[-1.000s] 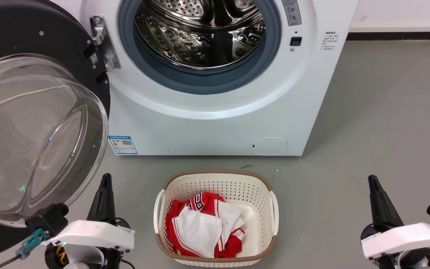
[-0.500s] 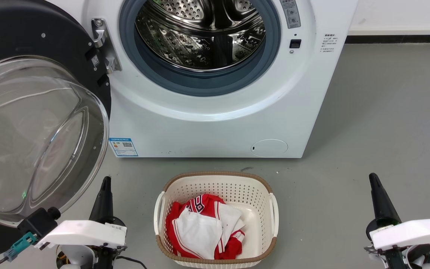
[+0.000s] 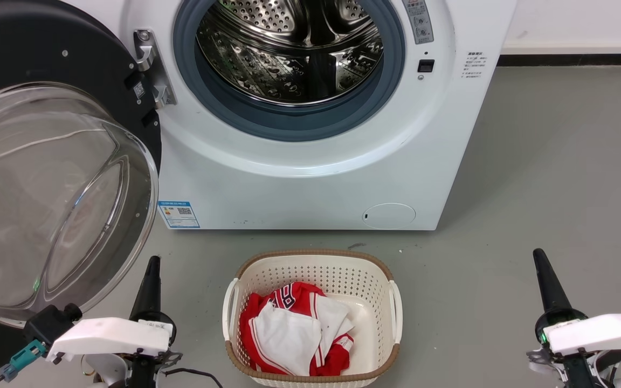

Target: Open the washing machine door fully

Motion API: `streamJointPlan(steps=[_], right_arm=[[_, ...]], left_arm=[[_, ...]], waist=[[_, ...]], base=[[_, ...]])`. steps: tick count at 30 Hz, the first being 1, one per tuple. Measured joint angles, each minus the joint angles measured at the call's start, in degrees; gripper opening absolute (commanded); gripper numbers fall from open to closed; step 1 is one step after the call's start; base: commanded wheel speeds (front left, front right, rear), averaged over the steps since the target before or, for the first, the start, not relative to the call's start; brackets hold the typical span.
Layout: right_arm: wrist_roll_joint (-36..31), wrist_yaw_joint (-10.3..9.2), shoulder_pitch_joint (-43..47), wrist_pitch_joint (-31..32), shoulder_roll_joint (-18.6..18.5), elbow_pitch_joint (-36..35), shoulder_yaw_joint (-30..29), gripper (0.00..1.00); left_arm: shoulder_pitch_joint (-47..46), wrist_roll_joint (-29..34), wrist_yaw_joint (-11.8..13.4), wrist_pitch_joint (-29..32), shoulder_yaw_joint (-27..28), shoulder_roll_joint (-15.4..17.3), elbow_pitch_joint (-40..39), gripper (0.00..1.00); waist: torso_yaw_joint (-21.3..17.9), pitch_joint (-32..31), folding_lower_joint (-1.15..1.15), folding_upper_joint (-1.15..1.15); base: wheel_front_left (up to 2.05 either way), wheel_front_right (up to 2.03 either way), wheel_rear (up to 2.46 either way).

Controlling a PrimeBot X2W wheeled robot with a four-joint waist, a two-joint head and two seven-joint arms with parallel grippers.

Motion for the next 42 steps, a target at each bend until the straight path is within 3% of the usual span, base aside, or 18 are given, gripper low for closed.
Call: streamJointPlan(steps=[42], right_arm=[[23.0,-0.01,-2.1,4.1,0.0,3.2,-1.4,0.0]], left_arm=[[-0.8,-23.0,-2.0,5.5,2.0,-0.3,2.0,0.0]], waist=[[0.0,-1.3,0.0,0.0]], base=[[0.0,0.0,0.0]])
